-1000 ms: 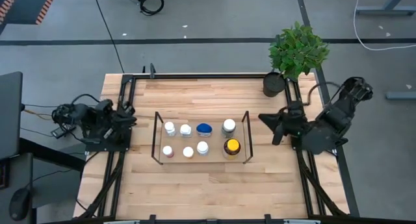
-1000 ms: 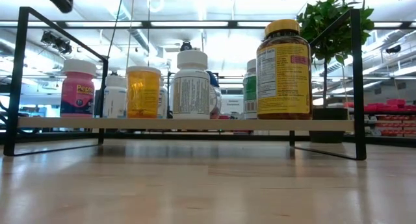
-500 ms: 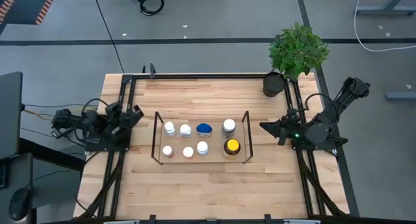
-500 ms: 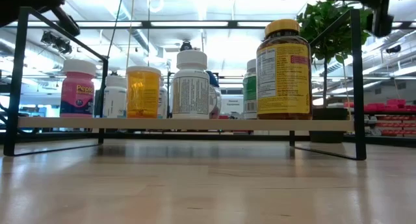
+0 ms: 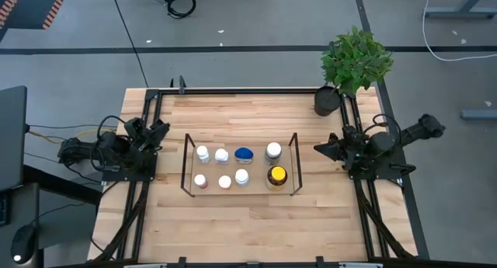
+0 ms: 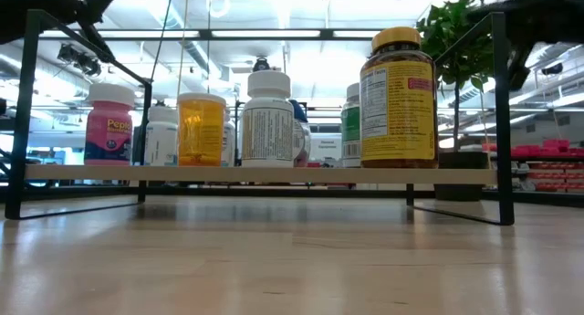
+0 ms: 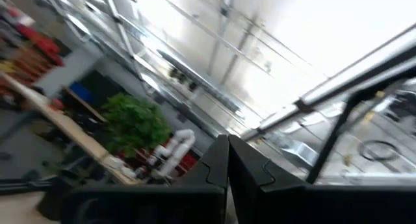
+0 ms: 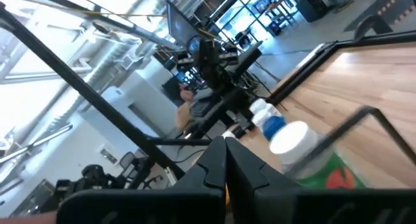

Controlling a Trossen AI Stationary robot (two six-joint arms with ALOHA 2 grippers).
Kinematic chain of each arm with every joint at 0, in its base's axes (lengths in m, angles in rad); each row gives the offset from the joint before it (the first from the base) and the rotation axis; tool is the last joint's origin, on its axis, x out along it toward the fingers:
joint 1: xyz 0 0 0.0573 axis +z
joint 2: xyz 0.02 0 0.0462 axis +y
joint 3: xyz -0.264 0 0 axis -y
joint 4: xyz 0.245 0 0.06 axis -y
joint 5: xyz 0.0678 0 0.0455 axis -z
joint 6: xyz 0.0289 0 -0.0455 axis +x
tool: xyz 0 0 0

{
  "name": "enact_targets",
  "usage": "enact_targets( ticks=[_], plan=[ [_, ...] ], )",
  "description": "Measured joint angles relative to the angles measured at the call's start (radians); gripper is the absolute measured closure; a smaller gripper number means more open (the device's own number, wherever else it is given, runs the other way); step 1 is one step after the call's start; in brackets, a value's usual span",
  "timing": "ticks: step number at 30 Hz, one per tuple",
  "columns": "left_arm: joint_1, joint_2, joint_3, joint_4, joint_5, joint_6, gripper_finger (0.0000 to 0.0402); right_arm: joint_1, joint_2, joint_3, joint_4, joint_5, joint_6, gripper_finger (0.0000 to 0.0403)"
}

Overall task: Pick and place medicine bottles onto shelf by color
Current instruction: Return to Home Position

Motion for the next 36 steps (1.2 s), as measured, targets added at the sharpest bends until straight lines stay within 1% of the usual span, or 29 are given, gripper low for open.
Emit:
enact_targets(
  ticks=[2,4,7,9,14,18,20,22,24,25,28,31,34,36],
  plan=[
    [0.008,0.000,0.000,-0.008,-0.030,0.001,0.0386,-0.058,-0.036,-0.035,-0.005,-0.064,0.000,0.0396],
    [0.014,0.000,0.000,-0.017,-0.037,0.001,0.0386,-0.106,-0.052,-0.052,-0.004,-0.110,-0.020,0.0397],
    [0.013,0.000,0.000,-0.032,-0.036,0.002,0.0390,-0.154,-0.045,-0.054,-0.009,-0.190,-0.106,0.0397],
    [0.011,0.001,0.000,-0.066,-0.026,0.003,0.0393,-0.182,-0.042,-0.054,-0.046,-0.240,-0.149,0.0397],
    [0.011,0.001,0.000,-0.167,-0.017,-0.001,0.0389,-0.247,-0.042,-0.054,-0.132,-0.330,-0.173,0.0398],
    [0.011,0.001,0.000,-0.224,-0.017,0.000,0.0379,-0.309,-0.042,-0.054,-0.158,-0.355,-0.233,0.0398],
    [0.011,0.001,0.000,-0.231,-0.017,0.000,0.0375,-0.349,-0.042,-0.057,-0.185,-0.384,-0.253,0.0398],
    [0.011,0.001,0.000,-0.234,-0.017,0.000,0.0373,-0.391,-0.042,-0.086,-0.161,-0.436,-0.258,0.0398],
    [0.011,0.001,0.000,-0.233,-0.017,0.000,0.0373,-0.429,-0.042,-0.141,-0.096,-0.495,-0.245,0.0398],
    [0.011,0.001,0.000,-0.234,-0.017,0.000,0.0373,-0.447,-0.041,-0.139,-0.122,-0.510,-0.243,0.0398],
    [0.011,0.002,0.000,-0.234,-0.017,-0.001,0.0378,-0.487,-0.032,-0.140,-0.110,-0.514,-0.277,0.0398],
    [0.011,0.002,0.000,-0.234,-0.017,-0.001,0.0382,-0.520,-0.032,-0.140,-0.049,-0.499,-0.286,0.0398],
    [0.011,0.002,0.000,-0.234,-0.017,-0.001,0.0382,-0.536,-0.031,-0.140,0.018,-0.499,-0.272,0.0398],
    [0.011,0.002,0.000,-0.233,-0.017,-0.001,0.0379,-0.536,-0.031,-0.139,0.053,-0.499,-0.294,0.0398]
  ],
)
